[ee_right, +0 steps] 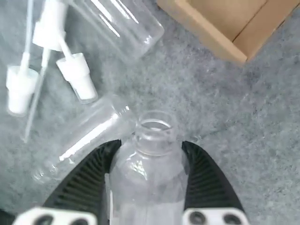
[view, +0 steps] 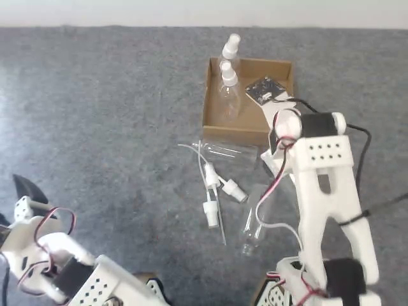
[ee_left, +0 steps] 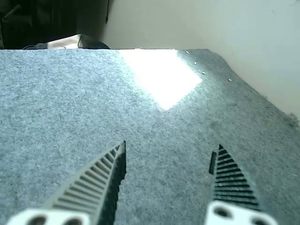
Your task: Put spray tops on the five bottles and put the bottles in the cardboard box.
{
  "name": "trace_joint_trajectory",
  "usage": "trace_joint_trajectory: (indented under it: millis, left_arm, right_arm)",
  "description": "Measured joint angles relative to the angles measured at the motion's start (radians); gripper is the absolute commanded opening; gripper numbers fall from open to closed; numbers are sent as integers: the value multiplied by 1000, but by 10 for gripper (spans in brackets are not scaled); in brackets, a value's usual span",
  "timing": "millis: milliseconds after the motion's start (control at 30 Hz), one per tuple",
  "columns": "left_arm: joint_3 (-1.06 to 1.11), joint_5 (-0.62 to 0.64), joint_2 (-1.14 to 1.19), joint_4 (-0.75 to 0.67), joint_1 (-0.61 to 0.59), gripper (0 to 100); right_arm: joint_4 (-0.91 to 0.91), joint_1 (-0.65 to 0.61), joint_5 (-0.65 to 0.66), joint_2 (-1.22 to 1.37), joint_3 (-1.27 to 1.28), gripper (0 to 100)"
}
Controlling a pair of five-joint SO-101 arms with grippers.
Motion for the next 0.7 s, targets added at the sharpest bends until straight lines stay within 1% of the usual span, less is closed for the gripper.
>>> trace_joint_trajectory:
  millis: [167,233,400,600,700]
  left_arm:
    - [0,0,0,0,0,269]
    - [0,2,0,0,18,269]
    - [0,-3,0,0,35,269]
    - [0,-3,0,0,38,269]
    - [0,-3,0,0,38,269]
  right_arm:
    - [-57,-37,-158,-144,80,57]
    - [-84,-57,-207,-196,115,57]
    - [-143,-91,-298,-315,193,57]
    - [-235,-143,-437,-462,319,53]
    - [-296,-180,-471,-531,390,52]
